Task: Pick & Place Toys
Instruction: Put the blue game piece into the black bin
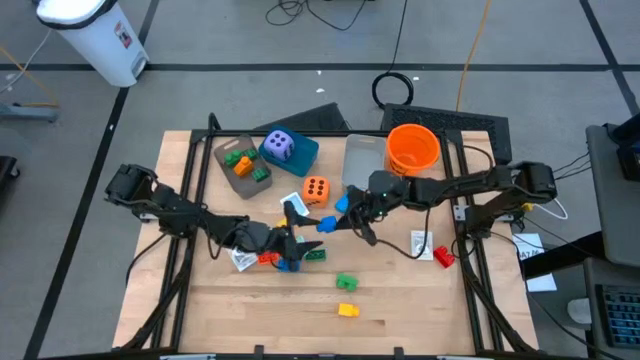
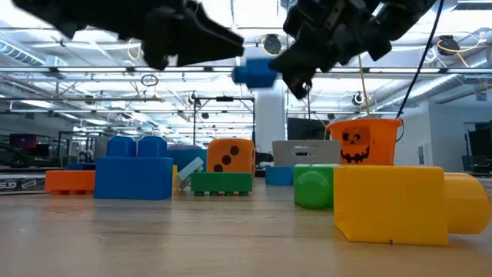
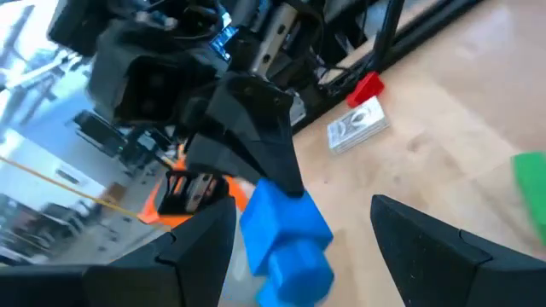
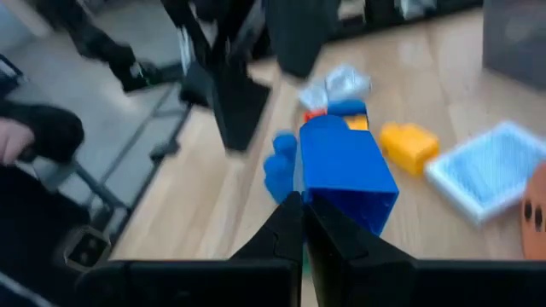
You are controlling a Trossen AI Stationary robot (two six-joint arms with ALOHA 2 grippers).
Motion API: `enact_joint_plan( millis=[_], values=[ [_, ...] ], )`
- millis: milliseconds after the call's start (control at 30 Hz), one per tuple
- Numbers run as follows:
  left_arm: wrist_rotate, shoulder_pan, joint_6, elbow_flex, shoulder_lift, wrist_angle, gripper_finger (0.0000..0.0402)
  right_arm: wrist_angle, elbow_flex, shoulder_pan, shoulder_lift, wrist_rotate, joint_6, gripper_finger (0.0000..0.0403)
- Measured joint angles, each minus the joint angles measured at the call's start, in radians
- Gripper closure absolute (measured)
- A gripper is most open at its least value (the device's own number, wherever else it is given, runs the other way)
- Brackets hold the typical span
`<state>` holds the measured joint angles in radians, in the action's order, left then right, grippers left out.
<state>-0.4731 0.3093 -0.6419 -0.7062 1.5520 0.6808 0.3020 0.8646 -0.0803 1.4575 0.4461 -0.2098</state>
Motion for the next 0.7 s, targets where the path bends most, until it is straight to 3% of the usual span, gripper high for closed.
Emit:
enact_joint_plan(
  millis=[167, 700],
  values=[
    [-0.002, -0.016, -0.041, -0.093, 0.000, -0.138, 0.0124, 0.063, 0.000, 0.001, 0.000, 0.003, -0.015, 0.0403],
    [-0.090, -0.028, -0.109, -0.110, 0.000, -0.133, 0.0126, 0.227, 0.000, 0.002, 0.000, 0.056, -0.066, 0.0403]
  ],
)
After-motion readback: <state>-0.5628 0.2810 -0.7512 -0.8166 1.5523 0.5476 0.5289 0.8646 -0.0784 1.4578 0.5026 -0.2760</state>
